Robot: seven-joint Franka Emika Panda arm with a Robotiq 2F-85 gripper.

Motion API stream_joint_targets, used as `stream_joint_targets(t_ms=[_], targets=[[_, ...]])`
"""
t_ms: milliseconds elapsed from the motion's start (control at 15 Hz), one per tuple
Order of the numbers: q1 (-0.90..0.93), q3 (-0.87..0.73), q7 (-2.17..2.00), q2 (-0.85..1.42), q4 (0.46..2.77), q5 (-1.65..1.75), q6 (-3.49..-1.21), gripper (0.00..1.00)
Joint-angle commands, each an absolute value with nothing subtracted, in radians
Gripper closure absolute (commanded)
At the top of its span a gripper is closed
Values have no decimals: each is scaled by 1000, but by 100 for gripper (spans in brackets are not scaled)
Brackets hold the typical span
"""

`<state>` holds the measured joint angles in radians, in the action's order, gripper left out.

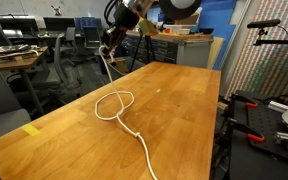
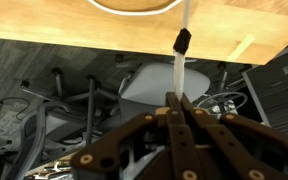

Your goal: Tie a knot using the white rope

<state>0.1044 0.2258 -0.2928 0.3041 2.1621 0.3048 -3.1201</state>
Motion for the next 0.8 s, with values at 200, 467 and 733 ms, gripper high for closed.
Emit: stream_joint_targets(t_ms=[200,467,733], targets=[[128,191,-318,348,2057,310,-2973,99],[121,187,-314,356,2040,305,-2943,64],[107,209,-310,351,2026,274,-2941,32]])
